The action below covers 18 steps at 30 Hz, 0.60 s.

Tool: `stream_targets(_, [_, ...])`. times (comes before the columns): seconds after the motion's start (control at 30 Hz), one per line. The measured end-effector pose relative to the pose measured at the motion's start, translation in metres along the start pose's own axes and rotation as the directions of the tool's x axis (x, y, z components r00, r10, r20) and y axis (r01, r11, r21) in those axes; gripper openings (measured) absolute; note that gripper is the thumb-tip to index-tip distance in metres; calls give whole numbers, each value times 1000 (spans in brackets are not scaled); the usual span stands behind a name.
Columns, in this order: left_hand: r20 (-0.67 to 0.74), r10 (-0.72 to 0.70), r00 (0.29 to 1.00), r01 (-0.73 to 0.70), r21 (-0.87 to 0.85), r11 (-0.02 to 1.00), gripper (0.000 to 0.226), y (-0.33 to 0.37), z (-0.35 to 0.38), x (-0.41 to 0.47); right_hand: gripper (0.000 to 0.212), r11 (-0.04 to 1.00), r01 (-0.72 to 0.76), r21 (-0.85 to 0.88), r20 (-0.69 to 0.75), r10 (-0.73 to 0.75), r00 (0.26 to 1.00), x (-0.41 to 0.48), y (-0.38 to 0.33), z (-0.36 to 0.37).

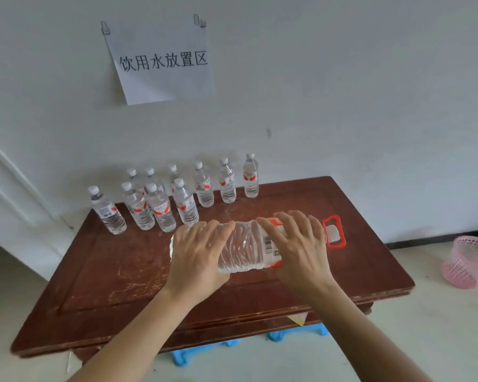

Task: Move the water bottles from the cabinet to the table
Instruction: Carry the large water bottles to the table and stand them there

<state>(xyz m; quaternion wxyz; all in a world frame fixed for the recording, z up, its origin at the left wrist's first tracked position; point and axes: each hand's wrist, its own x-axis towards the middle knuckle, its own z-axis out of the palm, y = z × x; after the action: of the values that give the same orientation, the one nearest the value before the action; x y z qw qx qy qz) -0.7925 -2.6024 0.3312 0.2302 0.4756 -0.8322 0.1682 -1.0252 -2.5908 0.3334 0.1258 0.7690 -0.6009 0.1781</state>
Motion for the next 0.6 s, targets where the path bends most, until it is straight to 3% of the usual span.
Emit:
stream_targets(0.27, [62, -53, 997, 62, -166, 984, 80, -84, 105, 46, 103, 1000, 9, -16, 125, -7, 992, 99, 7, 94])
stream_targets(0.4, [143, -89, 986, 122, -241, 963, 87, -128, 152, 69, 100, 963, -232, 140, 58, 226, 972, 122, 8, 143])
stream_targets(0.5, [227, -106, 968, 164, -254, 953, 91, -150, 179, 81, 106, 775, -522, 355, 93, 526, 845, 122, -6, 167])
stream_targets(0.6, [305, -98, 947, 188, -279, 942, 92, -160, 200, 88, 118, 369, -669, 645, 221, 749, 625, 127, -24, 180])
